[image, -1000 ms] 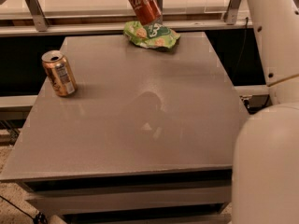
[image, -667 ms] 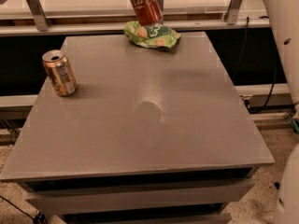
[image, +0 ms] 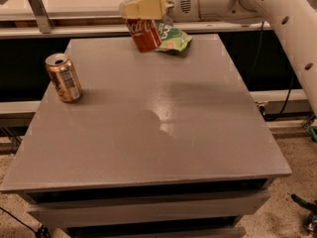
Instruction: Place coke can upright
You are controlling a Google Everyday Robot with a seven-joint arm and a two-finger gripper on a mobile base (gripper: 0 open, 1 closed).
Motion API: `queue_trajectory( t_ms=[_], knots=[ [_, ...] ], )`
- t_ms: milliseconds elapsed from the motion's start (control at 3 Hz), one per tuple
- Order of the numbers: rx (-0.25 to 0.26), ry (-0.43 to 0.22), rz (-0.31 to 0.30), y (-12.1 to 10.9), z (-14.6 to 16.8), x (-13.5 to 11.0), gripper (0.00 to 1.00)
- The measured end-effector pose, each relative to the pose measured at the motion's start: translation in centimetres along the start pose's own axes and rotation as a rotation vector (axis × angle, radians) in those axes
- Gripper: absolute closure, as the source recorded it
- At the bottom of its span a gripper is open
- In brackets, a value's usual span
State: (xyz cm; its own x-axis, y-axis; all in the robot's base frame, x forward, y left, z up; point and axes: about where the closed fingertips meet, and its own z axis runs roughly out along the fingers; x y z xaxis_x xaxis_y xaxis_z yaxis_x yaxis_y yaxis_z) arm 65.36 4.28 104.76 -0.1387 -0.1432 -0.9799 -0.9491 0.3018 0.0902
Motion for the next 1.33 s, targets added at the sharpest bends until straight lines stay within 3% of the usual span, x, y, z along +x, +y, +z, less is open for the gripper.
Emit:
queue_trajectory(
  t_ms=[333, 1000, 1333],
  knots=[
    [-0.044, -0.029, -0.014, 0.2, -1.0, 0.7, 1.00],
    [-0.179, -0.180, -0.116, 2.7, -2.9, 3.5, 1.00],
    [-0.182, -0.181, -0.127, 2.8, -2.7, 3.3, 1.00]
  ],
)
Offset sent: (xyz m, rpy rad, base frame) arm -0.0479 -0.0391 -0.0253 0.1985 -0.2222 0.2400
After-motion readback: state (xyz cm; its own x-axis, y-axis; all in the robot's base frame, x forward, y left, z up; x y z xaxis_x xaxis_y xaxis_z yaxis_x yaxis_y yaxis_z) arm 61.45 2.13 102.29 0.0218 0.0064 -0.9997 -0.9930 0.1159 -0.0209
